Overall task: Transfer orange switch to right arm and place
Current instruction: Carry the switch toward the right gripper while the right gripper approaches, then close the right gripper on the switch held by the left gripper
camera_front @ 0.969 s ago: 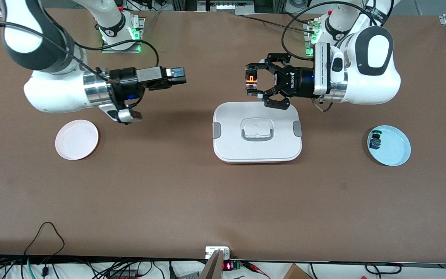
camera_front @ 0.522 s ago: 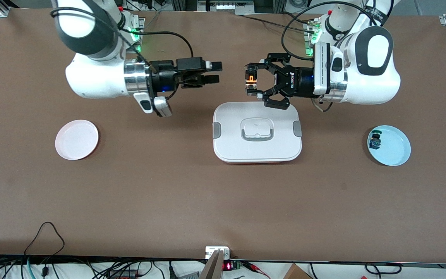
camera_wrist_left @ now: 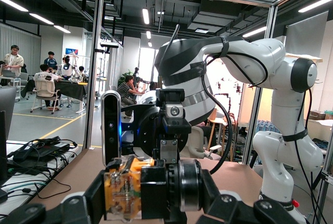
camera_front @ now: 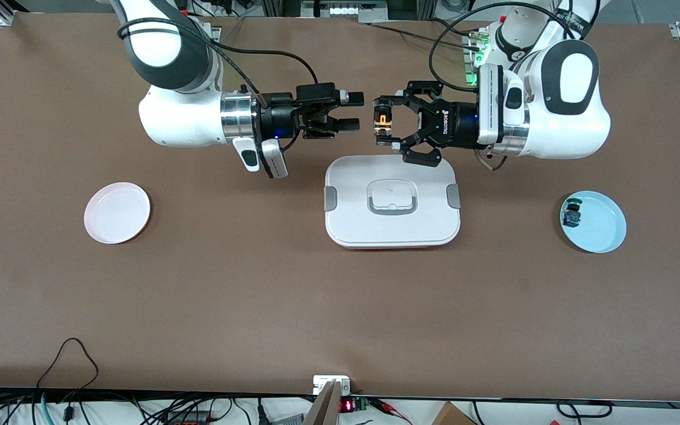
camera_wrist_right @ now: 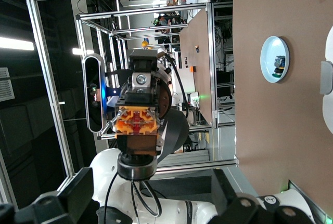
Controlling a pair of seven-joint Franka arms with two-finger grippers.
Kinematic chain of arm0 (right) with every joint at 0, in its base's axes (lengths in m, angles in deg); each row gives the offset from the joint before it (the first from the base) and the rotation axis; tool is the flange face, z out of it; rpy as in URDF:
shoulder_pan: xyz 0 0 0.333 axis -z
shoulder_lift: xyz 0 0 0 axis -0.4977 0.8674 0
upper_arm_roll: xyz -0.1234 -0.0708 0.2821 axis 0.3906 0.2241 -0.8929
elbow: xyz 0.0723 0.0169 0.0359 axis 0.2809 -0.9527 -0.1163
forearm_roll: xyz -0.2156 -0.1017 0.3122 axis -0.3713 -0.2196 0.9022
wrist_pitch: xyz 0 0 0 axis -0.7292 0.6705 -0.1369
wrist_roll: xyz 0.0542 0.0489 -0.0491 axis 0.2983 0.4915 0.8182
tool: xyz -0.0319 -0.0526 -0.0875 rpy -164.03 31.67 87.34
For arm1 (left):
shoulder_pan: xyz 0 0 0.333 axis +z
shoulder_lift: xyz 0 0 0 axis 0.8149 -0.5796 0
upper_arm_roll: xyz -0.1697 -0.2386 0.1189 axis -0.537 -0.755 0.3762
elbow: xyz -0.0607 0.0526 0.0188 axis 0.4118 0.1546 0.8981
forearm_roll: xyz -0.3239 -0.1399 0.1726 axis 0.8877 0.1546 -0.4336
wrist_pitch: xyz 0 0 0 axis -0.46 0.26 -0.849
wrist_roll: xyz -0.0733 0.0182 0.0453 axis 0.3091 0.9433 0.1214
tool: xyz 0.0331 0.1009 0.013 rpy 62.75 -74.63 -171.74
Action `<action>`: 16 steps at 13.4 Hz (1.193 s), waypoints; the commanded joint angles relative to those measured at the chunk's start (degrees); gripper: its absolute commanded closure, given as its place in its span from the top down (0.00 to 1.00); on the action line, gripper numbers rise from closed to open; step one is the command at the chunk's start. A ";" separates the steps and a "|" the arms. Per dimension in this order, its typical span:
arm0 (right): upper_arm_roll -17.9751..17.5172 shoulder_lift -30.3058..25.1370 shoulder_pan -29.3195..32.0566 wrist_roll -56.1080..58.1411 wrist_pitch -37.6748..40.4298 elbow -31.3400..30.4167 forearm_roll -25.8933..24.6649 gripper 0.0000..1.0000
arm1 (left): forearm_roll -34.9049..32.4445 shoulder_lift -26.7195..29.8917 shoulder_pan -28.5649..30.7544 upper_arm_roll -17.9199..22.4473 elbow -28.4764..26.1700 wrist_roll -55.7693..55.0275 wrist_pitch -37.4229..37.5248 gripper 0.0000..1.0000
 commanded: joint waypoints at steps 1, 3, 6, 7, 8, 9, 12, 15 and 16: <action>-0.47 0.37 -0.24 3.55 -1.09 0.33 1.87 1.00 | 2.29 2.00 1.02 -0.78 -1.02 1.33 -0.23 0.00; -0.47 1.07 -0.24 3.55 -1.18 1.11 2.30 1.00 | 2.29 2.09 1.02 -0.78 -1.02 1.24 -0.23 0.00; -0.47 2.39 -1.29 5.21 -4.07 2.43 8.01 1.00 | 2.29 2.00 1.02 -0.78 -1.02 1.24 -0.23 0.00; -0.55 3.00 -1.47 6.09 -4.17 2.70 8.02 1.00 | 2.38 2.00 1.02 -0.78 -1.02 1.24 -0.23 0.00; -0.47 3.09 -1.47 6.45 -4.17 2.96 8.02 1.00 | 2.38 2.00 1.02 -0.78 -1.02 1.24 -0.23 0.00; -0.47 3.44 -1.47 6.45 -4.26 3.49 8.02 1.00 | 2.29 2.00 1.02 -0.78 -1.02 1.24 -0.23 0.00; -0.47 3.44 -1.56 6.45 -4.61 3.76 8.02 1.00 | 2.38 2.00 1.02 -0.78 -1.02 1.15 -0.23 0.00; -0.47 3.44 -2.17 6.37 -4.78 3.76 8.20 1.00 | 2.29 2.00 0.94 -0.69 -1.02 1.06 -0.23 0.00; -0.47 3.44 -2.35 6.36 -5.39 3.76 9.07 1.00 | 2.38 1.92 0.94 -0.69 -1.02 1.06 -0.23 0.00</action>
